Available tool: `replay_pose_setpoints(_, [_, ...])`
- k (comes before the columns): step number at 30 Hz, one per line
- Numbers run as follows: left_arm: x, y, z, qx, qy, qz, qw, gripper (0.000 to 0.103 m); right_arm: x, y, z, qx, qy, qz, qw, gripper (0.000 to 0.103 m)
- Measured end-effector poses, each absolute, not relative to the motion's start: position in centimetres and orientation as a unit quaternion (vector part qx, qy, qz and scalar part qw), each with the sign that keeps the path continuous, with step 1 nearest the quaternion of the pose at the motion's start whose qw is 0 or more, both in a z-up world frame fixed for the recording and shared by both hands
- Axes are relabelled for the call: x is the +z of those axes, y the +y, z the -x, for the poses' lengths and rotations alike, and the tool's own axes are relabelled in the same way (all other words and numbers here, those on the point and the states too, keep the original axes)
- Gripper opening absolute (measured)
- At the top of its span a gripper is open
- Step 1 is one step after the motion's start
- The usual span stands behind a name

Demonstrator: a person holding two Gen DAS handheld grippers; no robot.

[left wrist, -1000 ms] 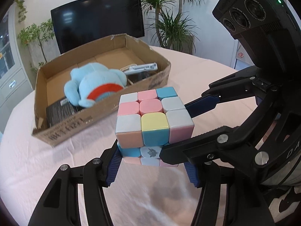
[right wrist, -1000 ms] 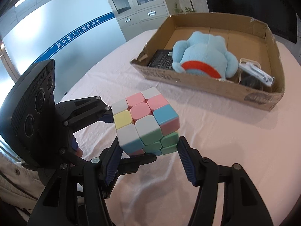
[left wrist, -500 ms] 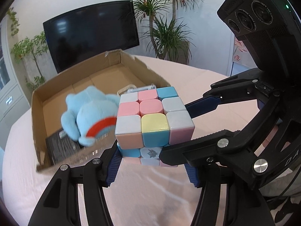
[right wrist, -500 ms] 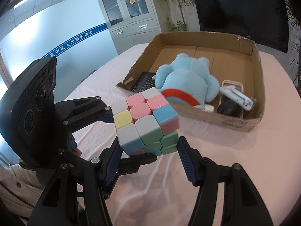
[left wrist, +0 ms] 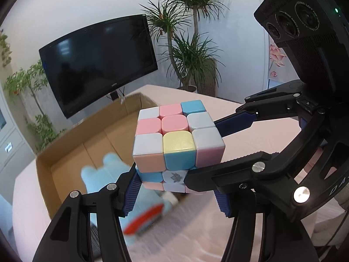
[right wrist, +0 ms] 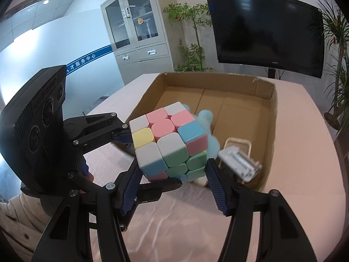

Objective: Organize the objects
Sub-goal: 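Lift the Rubik's cube with the right gripper and carry it over the box, then lower the cube into the box and open the right gripper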

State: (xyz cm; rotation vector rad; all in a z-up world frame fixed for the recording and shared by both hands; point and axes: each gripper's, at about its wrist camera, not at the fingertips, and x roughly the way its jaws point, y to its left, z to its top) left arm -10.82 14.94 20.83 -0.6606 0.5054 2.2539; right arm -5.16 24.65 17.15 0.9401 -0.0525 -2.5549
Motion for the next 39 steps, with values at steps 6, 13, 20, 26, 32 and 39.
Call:
replay_pose_setpoints(6, [22.8, 16.8, 16.3, 0.871, 0.197, 0.260, 0.368, 0.058, 18.9, 26.4, 9.5, -0.923, -0.018, -0.327, 0.201, 0.057])
replay_pose_setpoints(13, [20.2, 18.6, 22.9, 0.854, 0.188, 0.306, 0.377, 0.058, 17.0, 28.1, 15.2, -0.918, -0.026, -0.349, 0.187, 0.057])
replay_pose_setpoints(20, [13.7, 19.8, 27.7, 0.831, 0.163, 0.382, 0.370, 0.061, 11.8, 29.8, 20.5, -0.899, -0.055, -0.398, 0.173, 0.057])
replay_pose_setpoints(26, [10.8, 19.3, 28.0, 0.833, 0.161, 0.429, 0.311, 0.064, 8.2, 30.2, 22.5, -0.882, -0.075, -0.443, 0.138, 0.057])
replay_pose_setpoints(32, [14.0, 13.7, 24.6, 0.869, 0.090, 0.415, 0.252, 0.084, 11.3, 30.0, 18.5, -0.906, -0.057, -0.412, 0.075, 0.078])
replay_pose_setpoints(39, [14.0, 6.3, 17.8, 0.898, 0.016, 0.419, 0.136, 0.087, 11.9, 27.0, 12.3, -0.920, -0.019, -0.390, 0.020, 0.081])
